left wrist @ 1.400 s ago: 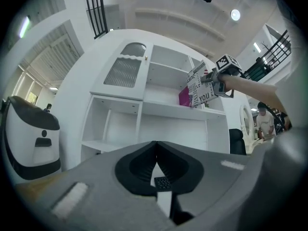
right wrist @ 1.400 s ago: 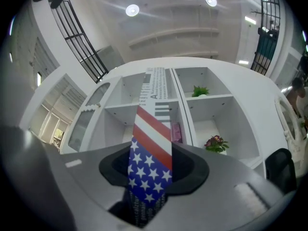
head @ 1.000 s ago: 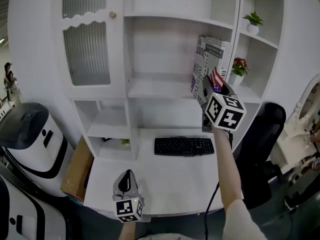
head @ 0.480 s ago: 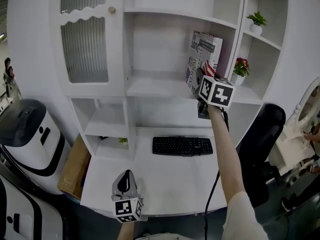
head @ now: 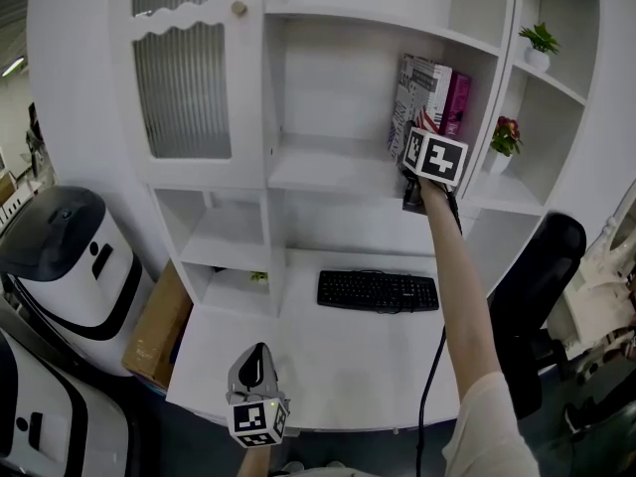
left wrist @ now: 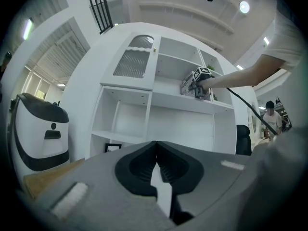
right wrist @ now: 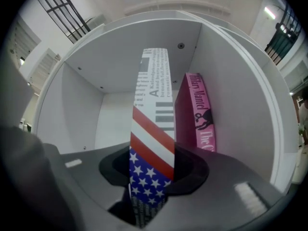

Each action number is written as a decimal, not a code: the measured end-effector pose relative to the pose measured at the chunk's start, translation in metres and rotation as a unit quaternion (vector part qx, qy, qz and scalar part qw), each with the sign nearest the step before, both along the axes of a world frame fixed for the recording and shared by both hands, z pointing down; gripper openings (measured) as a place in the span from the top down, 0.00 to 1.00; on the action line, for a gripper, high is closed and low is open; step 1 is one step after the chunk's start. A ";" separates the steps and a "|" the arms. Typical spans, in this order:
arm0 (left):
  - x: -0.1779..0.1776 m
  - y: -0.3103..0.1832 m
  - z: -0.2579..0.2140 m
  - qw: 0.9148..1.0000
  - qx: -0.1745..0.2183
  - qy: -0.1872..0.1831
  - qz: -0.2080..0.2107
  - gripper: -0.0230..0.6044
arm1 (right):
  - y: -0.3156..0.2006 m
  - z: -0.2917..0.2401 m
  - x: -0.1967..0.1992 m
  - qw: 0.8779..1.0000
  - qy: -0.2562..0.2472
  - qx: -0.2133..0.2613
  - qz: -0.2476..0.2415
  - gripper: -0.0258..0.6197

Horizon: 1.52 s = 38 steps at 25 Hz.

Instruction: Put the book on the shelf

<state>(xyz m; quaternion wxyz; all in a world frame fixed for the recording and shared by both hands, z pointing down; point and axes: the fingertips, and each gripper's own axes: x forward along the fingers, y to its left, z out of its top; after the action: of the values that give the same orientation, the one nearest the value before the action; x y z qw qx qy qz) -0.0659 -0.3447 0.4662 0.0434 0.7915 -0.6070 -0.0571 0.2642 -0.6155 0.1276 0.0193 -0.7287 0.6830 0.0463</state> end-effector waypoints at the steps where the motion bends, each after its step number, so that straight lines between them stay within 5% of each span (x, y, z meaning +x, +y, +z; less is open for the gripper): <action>1: 0.001 0.000 0.001 1.000 -0.001 -0.002 0.000 0.96 | -0.005 0.000 0.001 1.000 -0.001 -0.001 0.001 0.72; 20: -0.002 0.007 0.007 0.999 -0.019 -0.024 -0.014 0.96 | -0.046 0.018 0.000 0.998 -0.024 -0.051 -0.040 0.70; 25: 0.000 0.018 0.006 0.999 -0.020 -0.024 -0.013 0.96 | -0.029 0.016 -0.008 0.997 -0.035 -0.033 -0.054 0.58; 38: 0.018 0.043 -0.007 1.000 0.001 -0.026 0.009 0.96 | 0.045 0.022 -0.021 0.998 -0.003 -0.010 -0.068 0.58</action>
<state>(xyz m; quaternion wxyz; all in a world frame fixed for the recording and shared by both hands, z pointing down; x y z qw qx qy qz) -0.0477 -0.3015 0.4591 0.0274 0.7983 -0.6006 -0.0361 0.2432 -0.5706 0.1496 0.0173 -0.6811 0.7311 0.0364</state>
